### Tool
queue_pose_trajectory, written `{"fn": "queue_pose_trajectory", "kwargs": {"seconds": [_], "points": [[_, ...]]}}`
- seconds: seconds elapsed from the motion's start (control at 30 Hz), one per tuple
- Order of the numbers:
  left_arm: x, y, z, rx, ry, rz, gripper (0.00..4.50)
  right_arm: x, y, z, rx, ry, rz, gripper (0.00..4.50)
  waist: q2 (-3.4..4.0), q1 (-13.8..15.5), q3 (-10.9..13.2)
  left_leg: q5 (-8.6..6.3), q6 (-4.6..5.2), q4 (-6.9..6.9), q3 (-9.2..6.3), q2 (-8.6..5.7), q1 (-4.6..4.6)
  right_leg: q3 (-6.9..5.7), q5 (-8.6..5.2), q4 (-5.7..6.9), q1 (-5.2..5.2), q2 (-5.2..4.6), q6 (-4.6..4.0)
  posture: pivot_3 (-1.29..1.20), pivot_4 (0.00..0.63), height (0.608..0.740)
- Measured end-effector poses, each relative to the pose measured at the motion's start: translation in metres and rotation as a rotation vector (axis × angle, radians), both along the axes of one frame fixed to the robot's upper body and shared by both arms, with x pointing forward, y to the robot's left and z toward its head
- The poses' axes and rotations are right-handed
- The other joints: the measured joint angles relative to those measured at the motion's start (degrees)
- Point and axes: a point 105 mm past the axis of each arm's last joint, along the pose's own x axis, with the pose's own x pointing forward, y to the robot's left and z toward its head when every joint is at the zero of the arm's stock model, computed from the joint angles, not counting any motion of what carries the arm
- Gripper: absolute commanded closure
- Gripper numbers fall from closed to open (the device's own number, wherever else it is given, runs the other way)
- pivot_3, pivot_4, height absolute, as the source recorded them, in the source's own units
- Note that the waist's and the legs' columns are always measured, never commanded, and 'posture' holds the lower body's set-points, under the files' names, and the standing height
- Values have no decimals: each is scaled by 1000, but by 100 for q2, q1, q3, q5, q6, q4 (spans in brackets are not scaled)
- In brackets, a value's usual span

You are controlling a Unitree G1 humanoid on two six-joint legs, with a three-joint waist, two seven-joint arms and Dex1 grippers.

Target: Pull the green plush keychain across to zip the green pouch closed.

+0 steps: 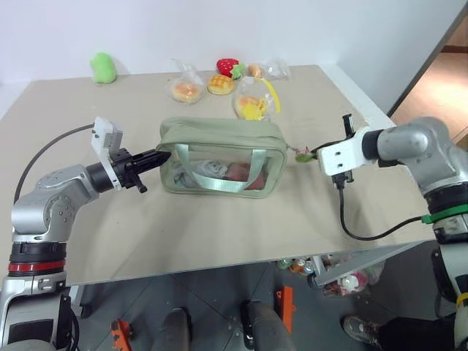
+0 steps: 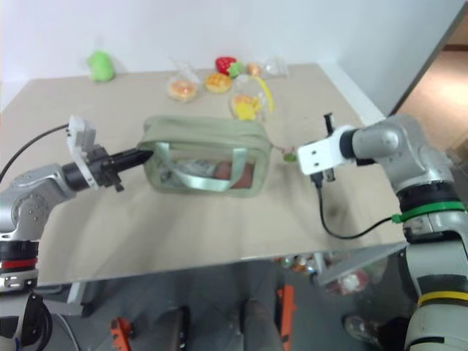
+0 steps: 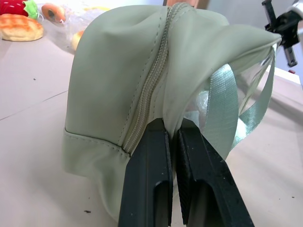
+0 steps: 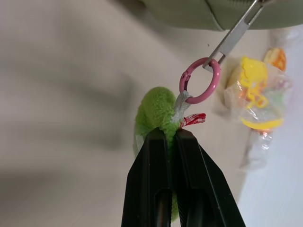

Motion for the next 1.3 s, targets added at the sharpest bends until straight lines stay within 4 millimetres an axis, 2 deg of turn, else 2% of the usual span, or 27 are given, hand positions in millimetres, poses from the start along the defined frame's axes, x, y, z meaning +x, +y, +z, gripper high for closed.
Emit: {"fn": "queue_pose_trajectory", "kwargs": {"seconds": [0.17, 0.3, 0.37, 0.43, 0.6, 0.7, 0.73, 0.77, 0.93, 1.03, 1.13, 1.2, 1.27, 1.3], "points": [[-1, 1, -3, 1, 13, 4, 4500, -3, 24, -52, -51, 32, 76, 4464, -7, -1, -1, 3, 2, 6, 17, -1, 6, 23, 1, 0, 3, 1, 2, 0, 150, 740], [-1, 4, -5, -1, 16, 21, 4500, -1, 48, -64, 3, 12, 123, 4464, -22, -35, -4, 4, 2, 7, 26, 1, 26, 33, 4, 0, 18, 4, 6, 0, 150, 740], [-3, 4, -7, 0, 20, 26, 4500, -4, 64, -75, 46, 29, 150, 4464, -31, -46, -4, 3, 2, 3, 26, 4, 51, 33, 3, 0, 42, 7, 4, 0, 150, 740], [-4, 4, -8, -2, 25, 25, 4500, -6, 70, -84, 68, 48, 153, 4464, -33, -46, -4, 3, 1, 2, 26, 4, 70, 33, 2, -1, 62, 7, 4, 0, 150, 740], [-4, 6, -8, -3, 33, 45, 4500, -6, 74, -86, 97, 60, 141, 4464, -50, -117, -13, 2, 1, 3, 25, 6, 95, 33, -1, -7, 87, 8, 0, 0, 150, 740], [-5, 9, -10, -2, 45, 58, 4500, -2, 75, -83, 169, 80, 97, 3499, -53, -138, -13, 3, 2, 4, 25, 5, 97, 34, -1, -8, 88, 8, -1, 0, 150, 740], [-5, 10, -12, -10, 59, 63, 3720, -1, 74, -82, 230, 111, 58, 3095, -56, -139, -11, 3, 2, 3, 24, 5, 96, 34, -1, -7, 89, 8, -1, 0, 150, 740], [-5, 11, -13, -18, 67, 70, 3539, -1, 71, -81, 274, 135, 32, 2878, -56, -138, -11, 3, 3, 4, 23, 5, 96, 34, -1, -7, 91, 8, -1, 0, 150, 740], [-7, 19, -18, -60, 110, 102, 1818, -4, 56, -71, 540, 295, -119, 1118, -59, -130, -9, 3, 2, 3, 21, 4, 88, 34, -1, -10, 91, 7, 1, 0, 150, 740], [-9, 26, -29, -49, 140, 134, 756, -13, 48, -64, 731, 415, -166, 1057, -59, -121, -9, 1, 3, -1, 19, 4, 87, 34, -1, -10, 90, 9, 1, 0, 150, 740], [-10, 35, -38, -42, 174, 172, 756, -18, 36, -50, 900, 488, -208, 1057, -59, -121, -8, -1, 3, -1, 19, 4, 85, 34, -2, -11, 86, 10, 0, 0, 150, 740], [-21, 42, -42, -46, 189, 155, 756, -25, 23, -38, 980, 530, -229, 1057, -59, -124, -8, -4, 3, -4, 19, 6, 81, 34, -4, -17, 83, 9, -2, 0, 150, 740], [-38, 62, -53, -34, 238, 179, 756, -39, -6, -28, 1055, 568, -287, 1057, -59, -119, -8, -12, 10, -4, 19, 5, 79, 33, -20, -18, 82, 8, -5, 0, 150, 740], [-41, 66, -55, -36, 247, 187, 756, -43, -12, -26, 1077, 576, -297, 1057, -59, -118, -8, -14, 12, -4, 19, 5, 79, 33, -23, -18, 82, 8, -5, 0, 150, 740]]}}
